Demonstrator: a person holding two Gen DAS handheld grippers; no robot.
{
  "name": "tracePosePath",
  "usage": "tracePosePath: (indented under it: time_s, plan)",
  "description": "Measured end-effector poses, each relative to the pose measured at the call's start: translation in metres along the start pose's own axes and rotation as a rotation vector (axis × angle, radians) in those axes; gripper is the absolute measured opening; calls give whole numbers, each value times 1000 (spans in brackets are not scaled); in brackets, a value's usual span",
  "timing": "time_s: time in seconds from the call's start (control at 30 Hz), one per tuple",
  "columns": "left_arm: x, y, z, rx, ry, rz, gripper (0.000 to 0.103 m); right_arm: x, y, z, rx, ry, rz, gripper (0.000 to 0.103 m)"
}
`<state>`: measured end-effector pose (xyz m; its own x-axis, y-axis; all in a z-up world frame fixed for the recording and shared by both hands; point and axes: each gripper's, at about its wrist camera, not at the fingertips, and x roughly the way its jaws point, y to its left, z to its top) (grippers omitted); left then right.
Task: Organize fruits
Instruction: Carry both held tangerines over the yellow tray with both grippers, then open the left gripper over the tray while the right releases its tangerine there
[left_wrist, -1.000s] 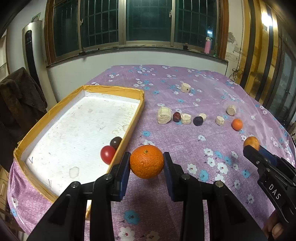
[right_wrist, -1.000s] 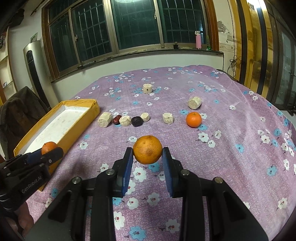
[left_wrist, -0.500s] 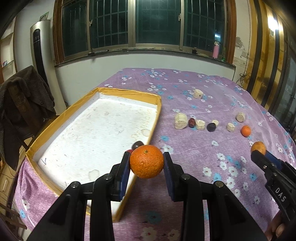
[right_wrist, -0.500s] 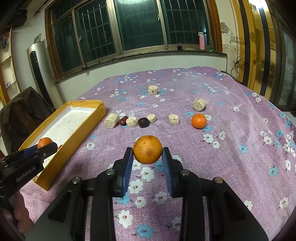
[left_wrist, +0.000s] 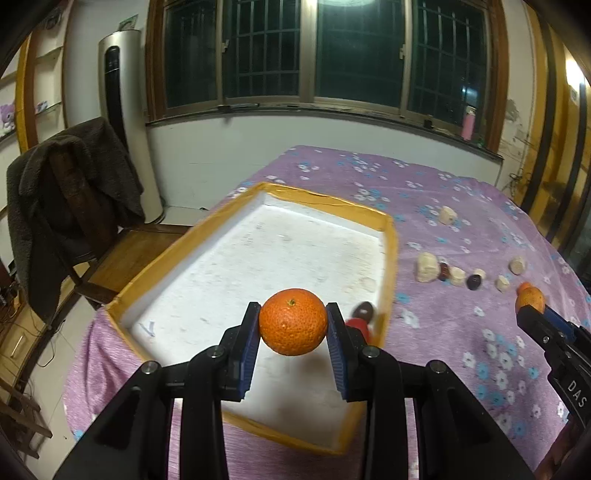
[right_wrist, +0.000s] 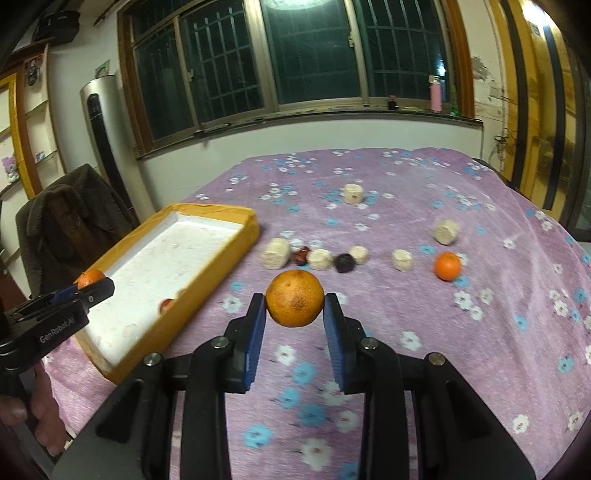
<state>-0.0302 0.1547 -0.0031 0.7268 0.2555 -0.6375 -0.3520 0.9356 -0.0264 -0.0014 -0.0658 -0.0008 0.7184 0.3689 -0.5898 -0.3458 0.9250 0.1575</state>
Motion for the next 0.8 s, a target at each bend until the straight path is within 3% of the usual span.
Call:
tracePosePath:
  time_s: [0.33,0.8]
  plan:
    - [18,35,8,-41,31,57,34,26,60,18,-89,10,104,33]
    - [54,65,24,-52,103,94,34,103,118,42,-149,127,195,34]
